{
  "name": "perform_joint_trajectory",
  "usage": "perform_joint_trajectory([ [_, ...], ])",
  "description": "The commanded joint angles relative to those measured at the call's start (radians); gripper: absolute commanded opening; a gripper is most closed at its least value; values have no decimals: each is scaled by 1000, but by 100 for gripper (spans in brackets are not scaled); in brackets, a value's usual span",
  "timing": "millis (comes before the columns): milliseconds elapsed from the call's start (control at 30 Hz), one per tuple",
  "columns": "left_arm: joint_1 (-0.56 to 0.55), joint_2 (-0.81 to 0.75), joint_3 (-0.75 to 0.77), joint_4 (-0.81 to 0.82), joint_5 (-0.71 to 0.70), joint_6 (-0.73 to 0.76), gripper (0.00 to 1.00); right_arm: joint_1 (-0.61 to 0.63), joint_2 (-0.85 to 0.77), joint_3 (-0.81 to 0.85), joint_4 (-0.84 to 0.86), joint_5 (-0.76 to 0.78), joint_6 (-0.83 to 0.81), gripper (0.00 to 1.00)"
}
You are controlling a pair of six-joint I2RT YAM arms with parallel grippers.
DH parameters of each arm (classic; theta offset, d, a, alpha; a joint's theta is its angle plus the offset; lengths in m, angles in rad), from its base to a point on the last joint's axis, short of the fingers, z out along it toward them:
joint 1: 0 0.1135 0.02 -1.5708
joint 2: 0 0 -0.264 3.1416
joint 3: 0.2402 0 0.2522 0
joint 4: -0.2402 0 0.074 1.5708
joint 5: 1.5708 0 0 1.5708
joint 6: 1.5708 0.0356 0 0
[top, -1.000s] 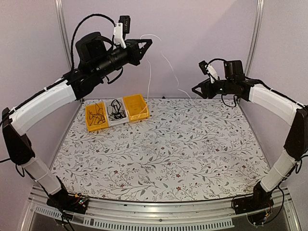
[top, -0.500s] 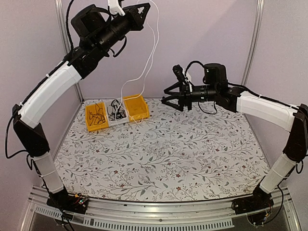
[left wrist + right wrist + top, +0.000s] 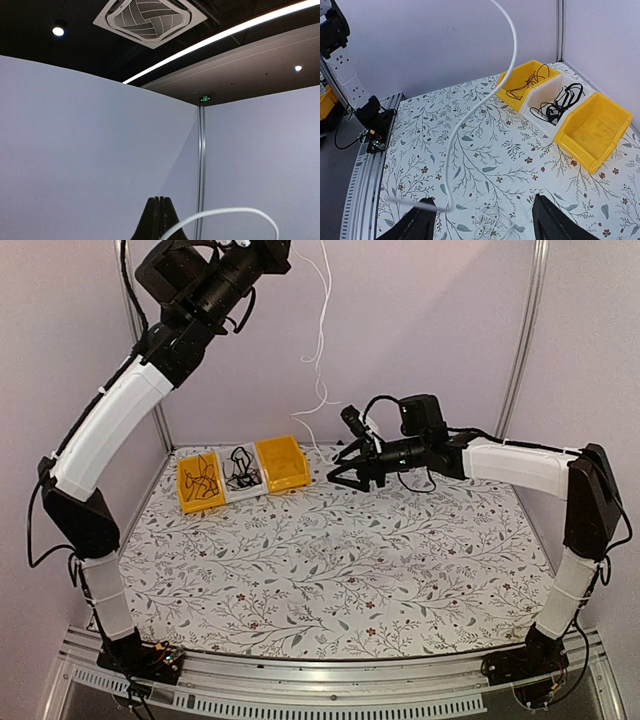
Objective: Untangle the cables
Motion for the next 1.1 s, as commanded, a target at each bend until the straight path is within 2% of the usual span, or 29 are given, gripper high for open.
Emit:
perform_joint_trajectory([
  [0,62,34,-39,-37,-17,21,0,-30,-68,-81,-66,32,-55,70],
  [367,211,62,-179,-11,75,-67,0,-61,-245,-287,-174,117,-117,72],
  [567,265,102,-218,24,75,-72,0,-72,-308,-310,-241,126,-155,72],
  [700,306,146,-217,41,123,-89,0,-86,-338,-323,-262,145,-177,72],
  [1067,396,227,-221,82,135,-127,0,-109,-351,-337,-284,152,-171,71],
])
